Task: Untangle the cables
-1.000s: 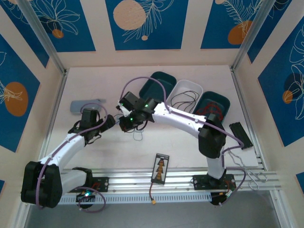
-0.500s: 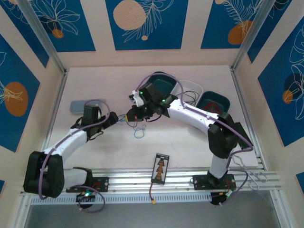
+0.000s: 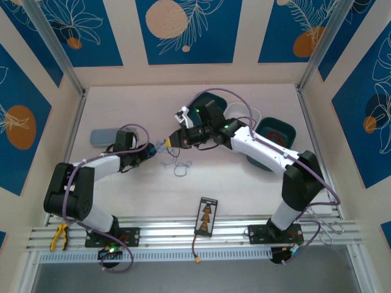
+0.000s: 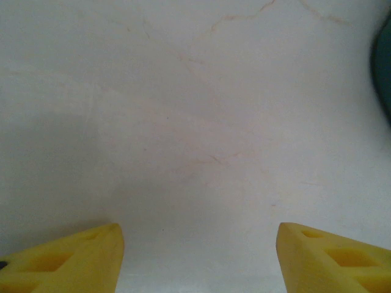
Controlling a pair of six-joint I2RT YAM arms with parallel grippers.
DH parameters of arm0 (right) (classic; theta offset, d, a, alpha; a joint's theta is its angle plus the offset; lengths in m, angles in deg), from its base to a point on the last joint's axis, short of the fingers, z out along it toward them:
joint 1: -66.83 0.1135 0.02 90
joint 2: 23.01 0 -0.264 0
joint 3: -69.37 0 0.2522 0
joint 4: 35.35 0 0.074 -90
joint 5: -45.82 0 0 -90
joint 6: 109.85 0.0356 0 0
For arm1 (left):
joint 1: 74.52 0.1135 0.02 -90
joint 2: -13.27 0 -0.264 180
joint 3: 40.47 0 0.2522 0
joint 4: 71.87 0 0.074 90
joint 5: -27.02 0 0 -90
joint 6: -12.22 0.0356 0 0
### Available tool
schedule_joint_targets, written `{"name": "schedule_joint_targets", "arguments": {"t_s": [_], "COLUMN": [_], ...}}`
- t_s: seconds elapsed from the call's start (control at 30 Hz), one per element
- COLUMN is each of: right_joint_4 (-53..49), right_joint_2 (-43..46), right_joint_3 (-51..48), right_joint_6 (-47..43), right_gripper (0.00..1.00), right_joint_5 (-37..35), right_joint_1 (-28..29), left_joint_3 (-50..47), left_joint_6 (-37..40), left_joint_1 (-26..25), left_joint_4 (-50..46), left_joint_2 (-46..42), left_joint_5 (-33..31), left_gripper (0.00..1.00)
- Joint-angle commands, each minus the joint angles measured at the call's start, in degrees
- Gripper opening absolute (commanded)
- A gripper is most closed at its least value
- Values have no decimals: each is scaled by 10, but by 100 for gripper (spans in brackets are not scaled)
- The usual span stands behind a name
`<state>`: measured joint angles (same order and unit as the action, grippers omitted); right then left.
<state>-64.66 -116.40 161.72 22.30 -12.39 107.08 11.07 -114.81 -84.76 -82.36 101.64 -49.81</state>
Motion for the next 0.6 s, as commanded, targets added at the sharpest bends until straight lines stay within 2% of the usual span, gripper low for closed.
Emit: {"name": "schedule_joint_targets", "arguments": {"t_s": [0.0,0.1,0.27,0.57], "right_joint_4": [-3,-22,-45,-55], "right_joint_2": [35,52,54,21], "right_joint_3": [-2,-2,-3,6], "right_joint_6": [3,-1,3,15], "right_gripper": [0,0,0,0], "right_joint_5": [19,-5,-32,-31], "right_joint_1": [-13,-20,-26,-24], "left_joint_3": [7,-5,-41,-68], "left_joint_6": [4,4,3,-5], "left_joint_1": [7,7,7,1], "left_joint_4": [27,37,68,75], "left_joint_2": [11,2,-62,-219], "left_joint_5": [23,21,20,26], "left_gripper": [63,62,64,77]}}
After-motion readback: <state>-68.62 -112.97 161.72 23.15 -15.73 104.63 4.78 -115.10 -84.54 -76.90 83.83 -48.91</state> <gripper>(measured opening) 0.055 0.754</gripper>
